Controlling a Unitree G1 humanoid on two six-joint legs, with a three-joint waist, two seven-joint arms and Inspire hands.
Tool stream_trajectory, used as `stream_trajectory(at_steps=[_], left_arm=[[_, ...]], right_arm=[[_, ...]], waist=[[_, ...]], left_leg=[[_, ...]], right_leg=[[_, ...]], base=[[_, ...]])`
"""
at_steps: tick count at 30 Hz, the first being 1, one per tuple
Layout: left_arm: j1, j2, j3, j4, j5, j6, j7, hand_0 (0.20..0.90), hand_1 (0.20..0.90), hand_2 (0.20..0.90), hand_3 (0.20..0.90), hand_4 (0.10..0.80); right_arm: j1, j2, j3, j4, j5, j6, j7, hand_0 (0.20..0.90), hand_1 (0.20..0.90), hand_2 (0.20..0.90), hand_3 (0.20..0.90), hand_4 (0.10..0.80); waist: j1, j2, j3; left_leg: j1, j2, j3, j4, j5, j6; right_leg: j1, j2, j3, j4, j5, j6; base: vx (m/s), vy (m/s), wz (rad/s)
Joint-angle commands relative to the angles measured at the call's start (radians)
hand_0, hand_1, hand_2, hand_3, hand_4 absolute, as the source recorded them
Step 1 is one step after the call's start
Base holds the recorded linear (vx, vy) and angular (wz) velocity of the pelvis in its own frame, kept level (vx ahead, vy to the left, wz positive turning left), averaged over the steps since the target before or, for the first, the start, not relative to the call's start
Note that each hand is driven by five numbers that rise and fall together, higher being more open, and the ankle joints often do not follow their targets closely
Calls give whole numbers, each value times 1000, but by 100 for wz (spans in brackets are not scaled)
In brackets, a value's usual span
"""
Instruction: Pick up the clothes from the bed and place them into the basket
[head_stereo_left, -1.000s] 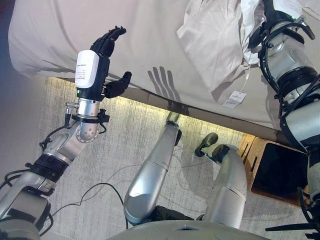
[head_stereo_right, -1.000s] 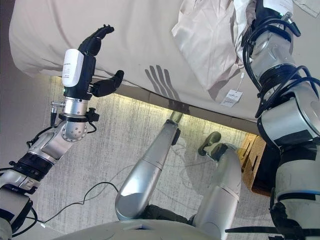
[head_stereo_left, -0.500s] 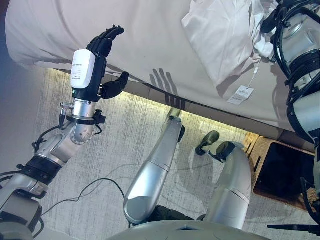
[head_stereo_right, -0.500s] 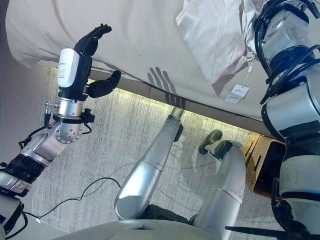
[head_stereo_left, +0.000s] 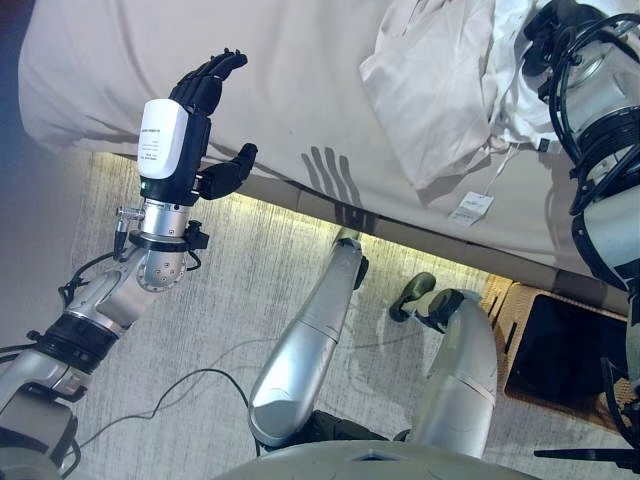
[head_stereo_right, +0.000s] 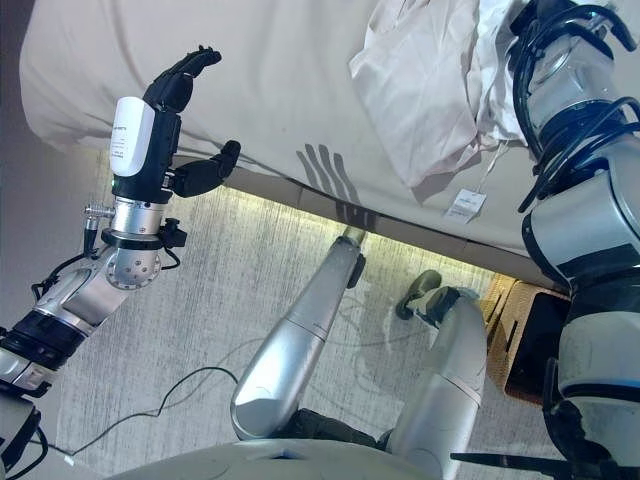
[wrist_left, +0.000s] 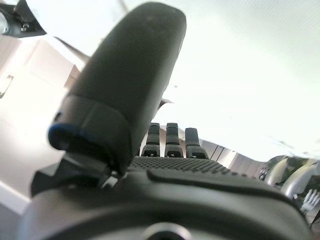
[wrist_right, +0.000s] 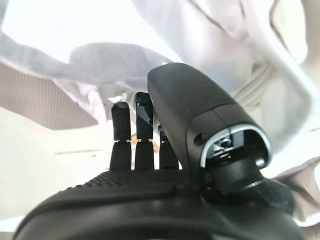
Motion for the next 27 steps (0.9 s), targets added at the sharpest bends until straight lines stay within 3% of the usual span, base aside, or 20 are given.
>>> stream_trajectory(at_steps=[1,10,16,17,19,27], left_arm=[[-10,3,134,-97,-43,-56,48,900,900,900,900,800],[-24,-1,132,-93,-49,-15,-1,900,900,900,900,800],[-19,-31,109,-66,-34,12,-31,900,900,900,900,800],[-14,-41,107,-58,-32,17,-40,900,900,900,900,800],[10,-58,102,-46,-24,44,-61,900,900,900,900,800],[94,-97,120,-26,-20,91,-110,900,900,900,900,800]], right_arm=[[-54,-37,41,-46,8,-39,-29,300,300,300,200,100],[-3,-94,-22,-66,9,-74,-67,300,300,300,200,100],[45,-138,-45,-110,9,-120,-105,300,300,300,200,100],[58,-148,-53,-118,11,-134,-116,300,300,300,200,100],[96,-178,-71,-160,27,-147,-115,300,300,300,200,100],[190,-281,-125,-264,49,-189,-83,300,300,300,200,100]], waist=[[14,7,-43],[0,-42,-45],[-20,-76,-100],[-26,-79,-116],[-42,-95,-159],[-100,-134,-285]], left_leg=[[137,-5,100,-15,-83,63],[335,-3,95,-77,-111,67],[466,24,92,-181,-119,68],[487,35,92,-227,-82,70],[569,63,91,-328,-65,63],[774,112,124,-593,12,34]], right_leg=[[130,84,-55,45,-40,-36],[336,73,-72,-32,-40,-41],[477,60,-77,-149,-16,-29],[502,59,-89,-195,18,-37],[597,72,-94,-314,46,-29],[803,141,-81,-645,132,-5]], base=[[27,-17,-5],[34,-24,-2],[40,-1,0],[55,18,-7],[89,15,-13],[89,-5,-21]])
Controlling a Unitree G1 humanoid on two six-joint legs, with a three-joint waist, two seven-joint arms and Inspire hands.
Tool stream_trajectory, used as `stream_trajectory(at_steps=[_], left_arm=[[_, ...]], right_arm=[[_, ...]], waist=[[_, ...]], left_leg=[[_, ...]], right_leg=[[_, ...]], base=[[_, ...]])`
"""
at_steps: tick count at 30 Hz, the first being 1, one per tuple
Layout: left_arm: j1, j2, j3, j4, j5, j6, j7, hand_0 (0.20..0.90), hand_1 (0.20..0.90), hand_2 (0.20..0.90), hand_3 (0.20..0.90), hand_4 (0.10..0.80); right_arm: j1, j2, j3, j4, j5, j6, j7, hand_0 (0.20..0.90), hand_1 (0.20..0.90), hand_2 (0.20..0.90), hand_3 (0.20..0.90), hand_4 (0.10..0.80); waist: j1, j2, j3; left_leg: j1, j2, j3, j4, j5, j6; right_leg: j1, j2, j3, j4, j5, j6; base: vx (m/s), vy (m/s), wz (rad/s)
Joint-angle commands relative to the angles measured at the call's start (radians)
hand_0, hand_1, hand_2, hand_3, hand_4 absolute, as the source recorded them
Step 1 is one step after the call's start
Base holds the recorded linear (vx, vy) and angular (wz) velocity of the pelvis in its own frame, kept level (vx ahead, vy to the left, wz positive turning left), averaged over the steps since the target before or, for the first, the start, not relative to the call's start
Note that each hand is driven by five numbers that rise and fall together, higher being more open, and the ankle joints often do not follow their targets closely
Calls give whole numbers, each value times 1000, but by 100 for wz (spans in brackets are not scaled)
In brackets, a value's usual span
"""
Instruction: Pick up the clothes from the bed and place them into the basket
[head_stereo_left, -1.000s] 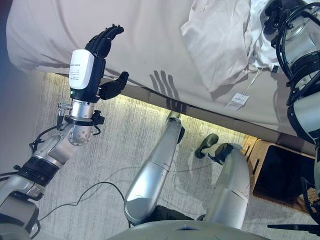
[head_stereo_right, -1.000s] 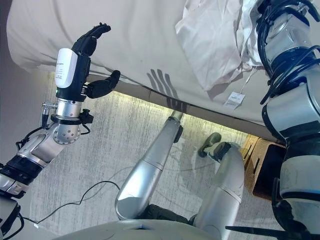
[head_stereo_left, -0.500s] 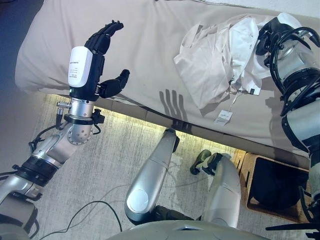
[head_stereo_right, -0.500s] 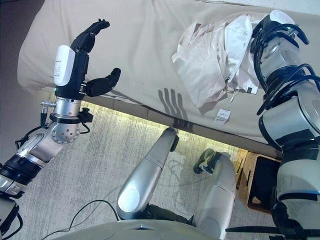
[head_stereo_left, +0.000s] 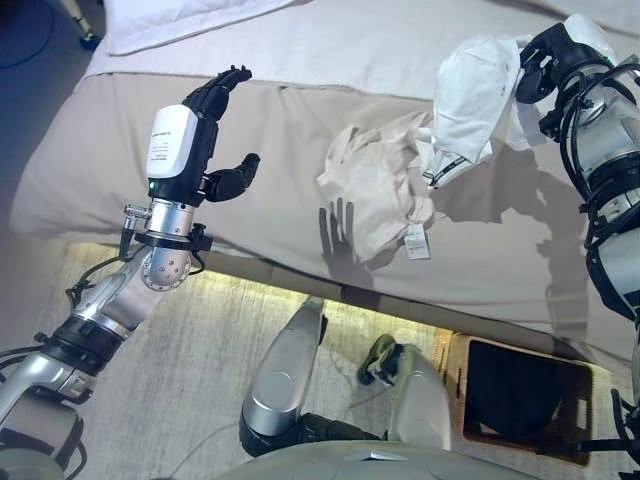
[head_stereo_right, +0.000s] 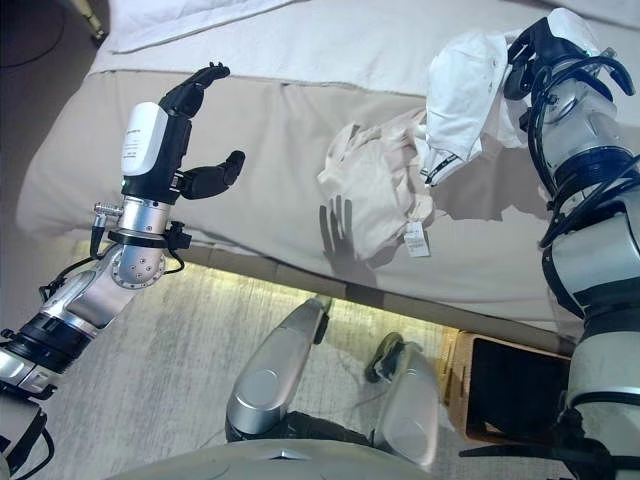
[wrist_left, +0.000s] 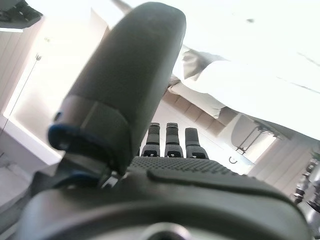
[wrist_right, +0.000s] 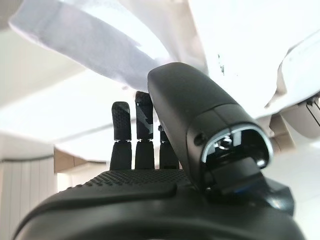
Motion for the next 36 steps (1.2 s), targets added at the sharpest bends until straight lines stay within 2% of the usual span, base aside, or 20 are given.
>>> stream_trajectory(at_steps=[1,3,11,15,21,26,27,28,31,36], left_arm=[[68,-55,86,-9,3,-28,18,900,900,900,900,800],[83,-65,90,3,3,-27,7,900,900,900,900,800],[118,-90,94,60,9,-27,17,900,900,900,900,800],[125,-96,103,106,18,-41,21,900,900,900,900,800],[121,-111,106,173,26,-67,36,900,900,900,900,800],[154,-135,146,200,49,-96,45,900,900,900,900,800],[153,-133,144,200,49,-96,45,900,900,900,900,800],[164,-144,160,196,56,-90,38,900,900,900,900,800],[159,-151,157,198,65,-86,35,900,900,900,900,800],[157,-168,153,189,79,-90,22,900,900,900,900,800]], right_arm=[[4,-145,-9,-68,38,-51,-66,300,300,300,200,100],[23,-171,-28,-82,45,-69,-63,300,300,300,200,100],[112,-252,-95,-158,67,-124,-53,300,300,300,200,100],[244,-305,-190,-266,69,-141,-63,300,300,300,200,100],[483,-325,-379,-395,58,-142,-60,300,300,300,200,100],[770,-281,-579,-498,24,-144,-31,300,300,300,200,100],[779,-280,-586,-502,22,-143,-31,300,300,300,200,100],[886,-242,-647,-547,17,-122,-14,300,300,300,200,100],[970,-197,-686,-571,12,-100,2,300,300,300,200,100],[1068,-134,-712,-505,20,-95,52,300,300,300,200,100]], waist=[[-53,-35,-277],[-76,-41,-316],[-149,-46,-407],[-208,-42,-453],[-270,-37,-481],[-330,-35,-488],[-328,-36,-489],[-350,-34,-488],[-364,-36,-485],[-377,-31,-480]], left_leg=[[63,43,43,-106,-32,-9],[109,49,54,-178,0,-17],[211,71,89,-368,78,-32],[267,88,115,-499,126,-46],[300,94,145,-579,141,-51],[321,102,196,-585,119,-44],[322,102,197,-585,119,-44],[325,104,206,-584,114,-40],[331,104,213,-583,109,-35],[341,108,226,-576,105,-31]], right_leg=[[115,96,-40,-126,26,-53],[148,115,-29,-211,58,-43],[187,141,30,-367,146,-6],[199,147,85,-469,215,28],[199,152,135,-549,269,52],[189,163,191,-574,286,59],[189,163,192,-573,286,59],[183,171,214,-569,285,58],[178,181,233,-564,283,55],[175,194,255,-544,272,49]], base=[[73,-4,-27],[40,2,-15],[-22,25,-19],[-59,10,-41],[-47,-2,-35],[-31,6,-13],[-31,-9,-24],[-32,-18,-34],[-34,-32,-44],[-18,-41,-32]])
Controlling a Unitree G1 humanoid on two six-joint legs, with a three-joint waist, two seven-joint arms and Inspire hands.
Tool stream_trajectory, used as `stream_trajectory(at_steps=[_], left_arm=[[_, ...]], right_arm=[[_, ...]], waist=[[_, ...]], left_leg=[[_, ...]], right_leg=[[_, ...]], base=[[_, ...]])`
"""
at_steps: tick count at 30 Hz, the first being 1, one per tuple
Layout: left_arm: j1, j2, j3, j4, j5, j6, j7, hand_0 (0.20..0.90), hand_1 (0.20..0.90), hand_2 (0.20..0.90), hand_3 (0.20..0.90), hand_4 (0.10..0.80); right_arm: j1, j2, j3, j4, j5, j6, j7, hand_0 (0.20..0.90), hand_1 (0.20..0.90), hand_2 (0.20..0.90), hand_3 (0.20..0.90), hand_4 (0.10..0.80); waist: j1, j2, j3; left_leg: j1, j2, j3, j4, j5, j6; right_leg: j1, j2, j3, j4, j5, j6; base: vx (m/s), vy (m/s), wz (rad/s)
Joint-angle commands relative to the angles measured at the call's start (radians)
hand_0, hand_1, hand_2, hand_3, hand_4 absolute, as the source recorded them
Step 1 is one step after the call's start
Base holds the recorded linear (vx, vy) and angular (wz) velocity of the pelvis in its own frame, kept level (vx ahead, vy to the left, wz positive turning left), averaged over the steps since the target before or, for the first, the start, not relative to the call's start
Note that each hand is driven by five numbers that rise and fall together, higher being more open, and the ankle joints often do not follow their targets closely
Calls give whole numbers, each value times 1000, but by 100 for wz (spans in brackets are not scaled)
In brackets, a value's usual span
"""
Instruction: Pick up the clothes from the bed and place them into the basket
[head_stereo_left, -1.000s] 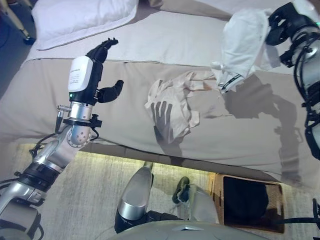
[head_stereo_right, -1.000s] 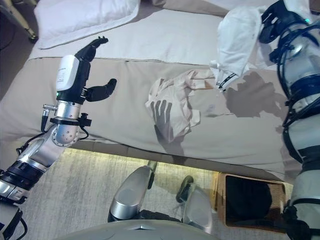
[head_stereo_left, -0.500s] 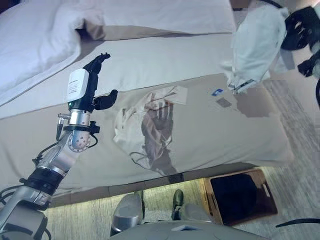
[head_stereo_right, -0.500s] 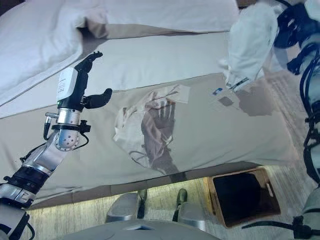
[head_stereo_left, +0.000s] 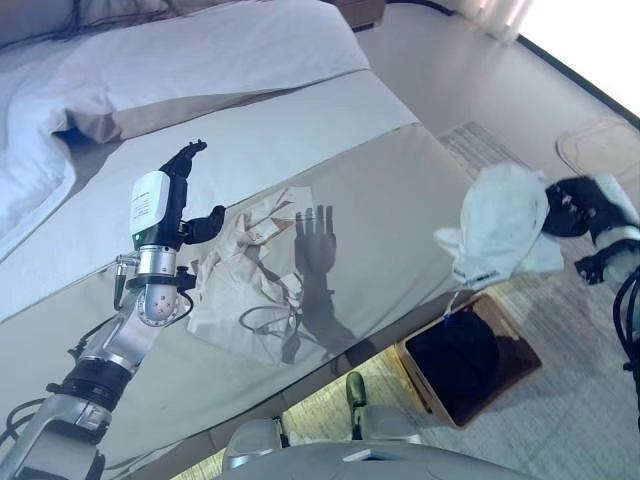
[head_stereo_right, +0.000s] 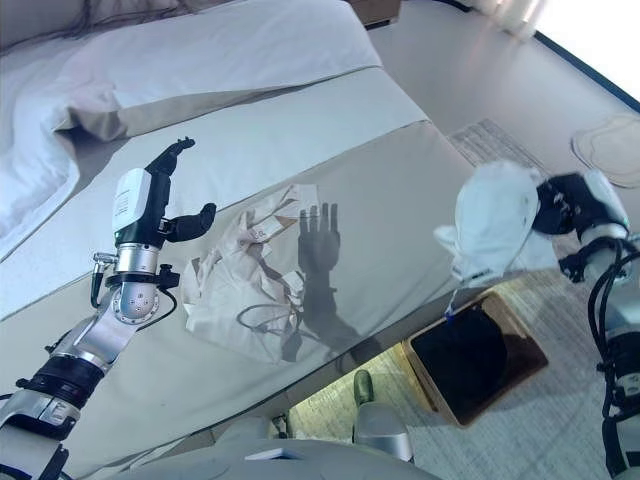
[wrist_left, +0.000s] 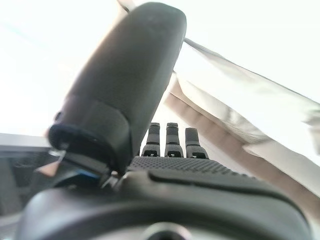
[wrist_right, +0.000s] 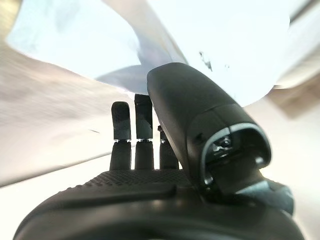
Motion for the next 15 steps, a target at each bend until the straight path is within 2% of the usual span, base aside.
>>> stream_trajectory(at_steps=[1,11,15], left_arm=[[-24,-4,28,-24,26,-72,39,900,900,900,900,800],[-43,13,7,-27,28,-74,27,900,900,900,900,800],[-46,25,3,-32,16,-77,14,900,900,900,900,800]], right_arm=[[-28,-53,-16,21,0,-43,-22,300,300,300,200,100],[-49,44,26,279,39,49,-19,300,300,300,200,100],[-66,65,34,352,51,33,-38,300,300,300,200,100]], waist=[[0,12,-179],[10,29,-177],[13,39,-175]], left_leg=[[25,4,-25,24,-76,12],[26,10,-17,21,-74,8],[25,12,-15,22,-74,8]], right_leg=[[-31,46,-17,100,-30,-18],[-27,49,-24,92,-29,-19],[-31,49,-26,99,-32,-20]], base=[[-13,-32,-16],[-12,-37,-2],[0,-19,2]])
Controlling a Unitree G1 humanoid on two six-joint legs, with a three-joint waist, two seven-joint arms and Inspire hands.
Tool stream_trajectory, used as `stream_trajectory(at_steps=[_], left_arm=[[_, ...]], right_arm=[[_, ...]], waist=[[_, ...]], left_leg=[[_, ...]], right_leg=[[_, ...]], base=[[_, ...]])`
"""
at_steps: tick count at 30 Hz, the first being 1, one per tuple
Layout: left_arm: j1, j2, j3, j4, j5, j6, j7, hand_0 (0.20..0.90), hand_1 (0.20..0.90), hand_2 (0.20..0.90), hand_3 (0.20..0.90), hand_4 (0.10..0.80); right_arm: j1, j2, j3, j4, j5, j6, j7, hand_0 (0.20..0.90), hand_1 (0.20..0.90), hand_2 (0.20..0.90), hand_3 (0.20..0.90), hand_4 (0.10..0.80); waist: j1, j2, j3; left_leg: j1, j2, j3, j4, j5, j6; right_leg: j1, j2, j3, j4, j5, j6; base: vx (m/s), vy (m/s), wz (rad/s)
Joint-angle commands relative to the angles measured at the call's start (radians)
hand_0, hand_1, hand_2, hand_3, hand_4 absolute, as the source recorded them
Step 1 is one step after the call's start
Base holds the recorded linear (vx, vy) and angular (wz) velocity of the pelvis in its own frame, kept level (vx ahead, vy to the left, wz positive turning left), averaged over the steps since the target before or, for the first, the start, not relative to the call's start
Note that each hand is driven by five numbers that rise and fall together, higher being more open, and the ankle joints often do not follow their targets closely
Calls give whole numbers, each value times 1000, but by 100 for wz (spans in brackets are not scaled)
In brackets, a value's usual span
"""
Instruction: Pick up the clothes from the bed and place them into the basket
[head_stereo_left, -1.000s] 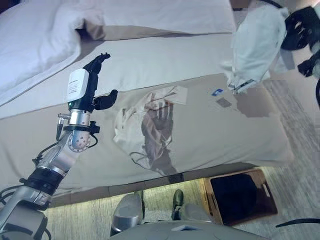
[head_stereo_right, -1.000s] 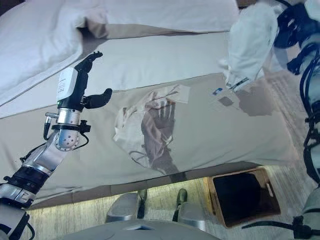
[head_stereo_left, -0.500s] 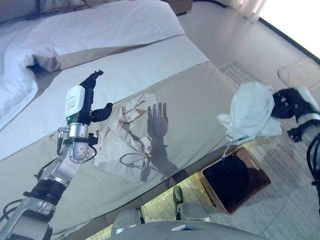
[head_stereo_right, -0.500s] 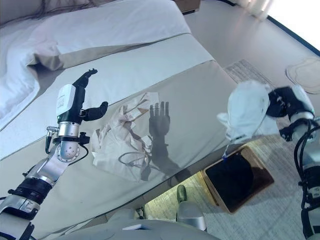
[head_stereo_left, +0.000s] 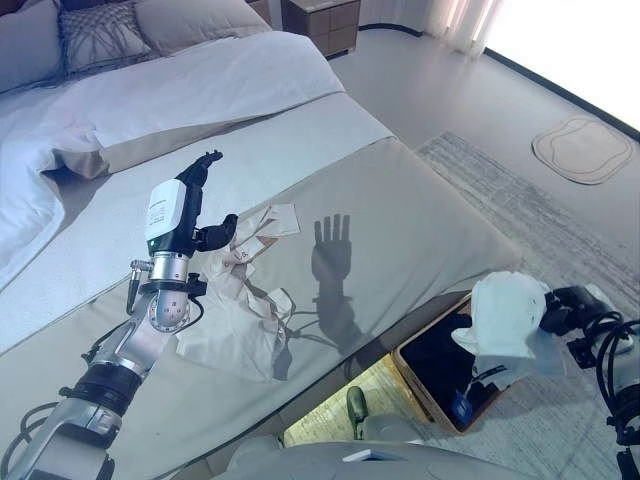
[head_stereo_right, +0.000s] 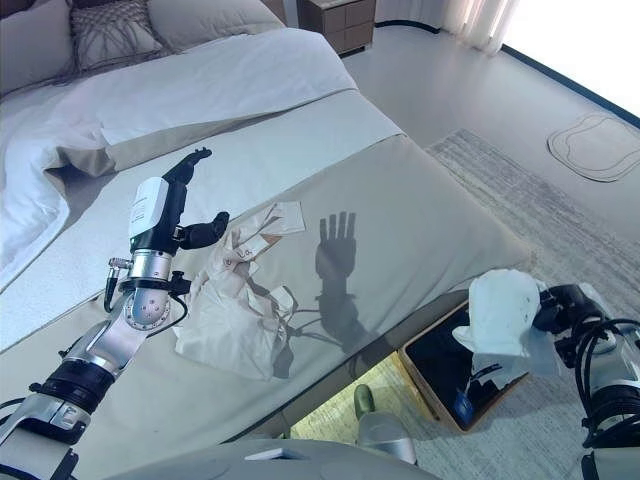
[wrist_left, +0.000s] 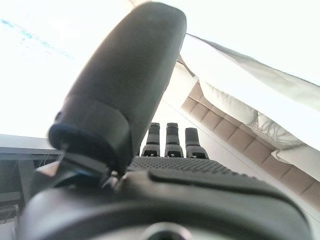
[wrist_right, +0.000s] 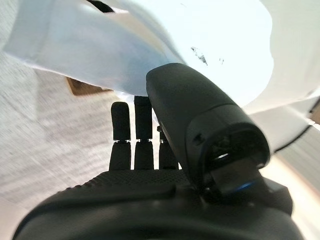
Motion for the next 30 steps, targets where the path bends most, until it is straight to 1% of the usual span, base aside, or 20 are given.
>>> stream_trajectory(at_steps=[1,4,5,10,12,16,18,23,26,30], left_arm=[[-54,51,12,-32,1,-77,32,900,900,900,900,800],[-55,56,8,-36,-4,-73,29,900,900,900,900,800],[-49,67,18,-39,-10,-77,18,900,900,900,900,800],[-45,75,25,-41,-13,-87,13,900,900,900,900,800],[-62,78,15,-47,-17,-89,15,900,900,900,900,800],[-75,81,8,-62,-14,-101,3,900,900,900,900,800],[-84,83,-5,-74,-19,-93,-4,900,900,900,900,800],[-98,77,-21,-91,-34,-73,-5,900,900,900,900,800],[-106,74,-30,-100,-40,-60,0,900,900,900,900,800],[-123,72,-44,-106,-42,-42,0,900,900,900,900,800]], right_arm=[[-158,-63,34,67,45,-60,-76,300,300,300,200,100],[-169,-56,37,78,40,-64,-83,300,300,300,200,100],[-174,-54,39,68,36,-49,-81,300,300,300,200,100],[-180,-46,42,80,34,-24,-85,300,300,300,200,100],[-193,-37,43,128,42,-21,-91,300,300,300,200,100],[-205,-36,41,152,46,-7,-85,300,300,300,200,100],[-205,-37,34,177,35,4,-68,300,300,300,200,100],[-195,-33,26,211,19,19,-51,300,300,300,200,100],[-186,-29,19,227,12,24,-41,300,300,300,200,100],[-174,-23,11,242,14,15,-61,300,300,300,200,100]], waist=[[25,3,-95],[24,9,-95],[21,16,-94],[17,27,-91],[14,41,-79],[7,57,-68],[-4,74,-64],[-18,96,-60],[-28,105,-58],[-39,110,-52]], left_leg=[[35,-16,-2,23,-90,17],[35,-16,-2,23,-90,16],[32,-15,2,23,-91,16],[25,-14,8,31,-92,16],[9,-14,9,47,-95,17],[2,-14,12,55,-98,17],[2,-17,18,59,-102,17],[4,-23,29,55,-104,17],[10,-25,42,44,-103,17],[9,-23,56,43,-105,18]], right_leg=[[-20,16,-27,100,-48,-8],[-21,14,-29,101,-49,-7],[-25,13,-29,104,-52,-7],[-38,13,-27,121,-60,-8],[-57,11,-30,141,-67,-12],[-69,7,-32,150,-69,-14],[-72,2,-29,150,-69,-12],[-74,-8,-22,134,-58,-4],[-75,-11,-14,118,-47,2],[-85,-12,-5,118,-44,6]], base=[[0,0,0],[7,-16,2],[0,0,0],[0,-18,1],[-66,-14,-4],[-31,-3,-2],[-10,30,-5],[-4,27,-6],[-6,16,-12],[-29,-3,-12]])
